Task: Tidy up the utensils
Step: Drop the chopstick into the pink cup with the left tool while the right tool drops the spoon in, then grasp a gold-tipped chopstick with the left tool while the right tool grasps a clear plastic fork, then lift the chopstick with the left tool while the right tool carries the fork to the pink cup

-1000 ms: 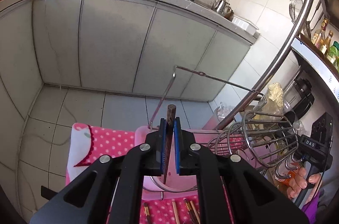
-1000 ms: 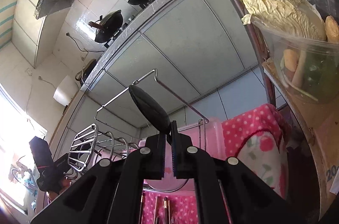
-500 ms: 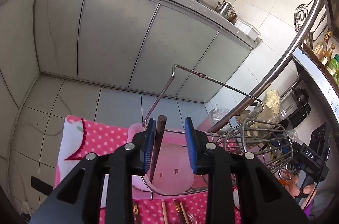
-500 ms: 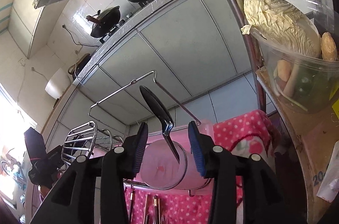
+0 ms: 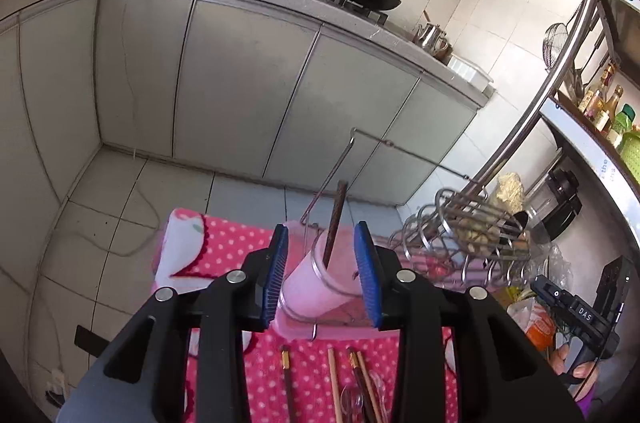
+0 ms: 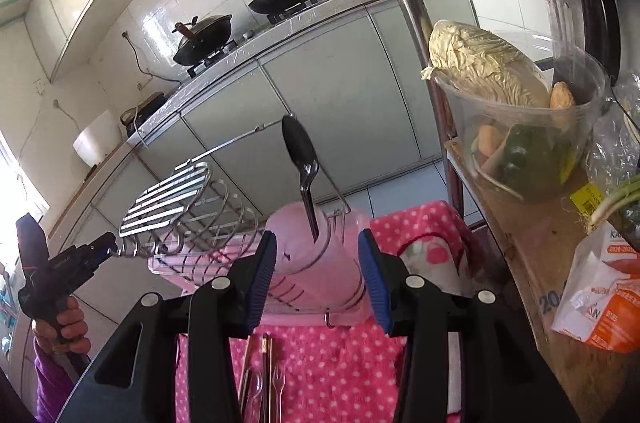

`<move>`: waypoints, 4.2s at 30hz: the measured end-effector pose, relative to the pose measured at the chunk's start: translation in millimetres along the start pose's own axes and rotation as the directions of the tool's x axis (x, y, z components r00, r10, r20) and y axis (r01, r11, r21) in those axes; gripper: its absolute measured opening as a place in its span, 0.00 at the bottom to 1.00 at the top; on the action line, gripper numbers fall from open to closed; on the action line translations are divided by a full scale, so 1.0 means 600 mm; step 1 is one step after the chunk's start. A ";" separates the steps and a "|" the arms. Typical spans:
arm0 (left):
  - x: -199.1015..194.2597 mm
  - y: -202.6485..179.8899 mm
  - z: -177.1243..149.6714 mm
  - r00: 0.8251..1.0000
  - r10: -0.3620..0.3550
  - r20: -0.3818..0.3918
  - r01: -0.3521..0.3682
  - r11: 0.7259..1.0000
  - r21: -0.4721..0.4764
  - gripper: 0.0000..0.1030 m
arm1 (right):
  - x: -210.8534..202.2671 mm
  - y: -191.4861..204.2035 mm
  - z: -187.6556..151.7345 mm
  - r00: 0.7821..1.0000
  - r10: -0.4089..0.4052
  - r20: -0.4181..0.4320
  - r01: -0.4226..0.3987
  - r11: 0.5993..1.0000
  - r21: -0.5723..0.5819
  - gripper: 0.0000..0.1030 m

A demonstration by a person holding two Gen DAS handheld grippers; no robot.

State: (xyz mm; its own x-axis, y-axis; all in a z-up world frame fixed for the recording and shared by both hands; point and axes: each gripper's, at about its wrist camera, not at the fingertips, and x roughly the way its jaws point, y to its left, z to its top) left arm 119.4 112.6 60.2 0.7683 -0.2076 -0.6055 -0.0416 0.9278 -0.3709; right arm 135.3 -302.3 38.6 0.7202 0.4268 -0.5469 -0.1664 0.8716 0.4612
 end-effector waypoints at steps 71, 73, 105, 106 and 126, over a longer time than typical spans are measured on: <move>-0.046 -0.031 -0.104 0.995 -0.100 -0.017 0.101 0.995 0.019 0.05 | -0.006 0.043 -0.103 0.982 0.154 -0.110 -0.150 0.988 0.043 0.04; -0.069 -0.037 -0.077 0.990 -0.124 0.063 0.123 0.992 0.014 0.05 | -0.024 0.062 -0.079 0.987 0.148 -0.058 -0.148 0.989 0.018 0.03; -0.161 -0.099 0.084 0.783 -0.026 0.622 0.000 0.999 0.041 0.05 | -0.090 0.175 0.114 0.985 -0.094 0.148 0.132 0.952 -0.277 0.03; -0.156 -0.099 0.087 0.766 -0.010 0.642 -0.016 0.999 0.035 0.05 | -0.078 0.173 0.117 0.986 -0.101 0.135 0.136 0.950 -0.282 0.03; 0.035 -0.028 0.014 0.861 0.023 0.509 -0.018 1.000 -0.014 0.05 | 0.074 0.064 0.094 0.981 -0.120 -0.150 0.097 0.984 -0.150 0.03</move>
State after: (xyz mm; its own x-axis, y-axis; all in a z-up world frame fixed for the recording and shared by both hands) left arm 141.8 95.1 59.7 0.9852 0.0003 -0.1714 -0.0646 0.9270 -0.3695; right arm 198.7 -263.5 71.5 0.6258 0.3508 -0.6966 -0.1951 0.9352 0.2956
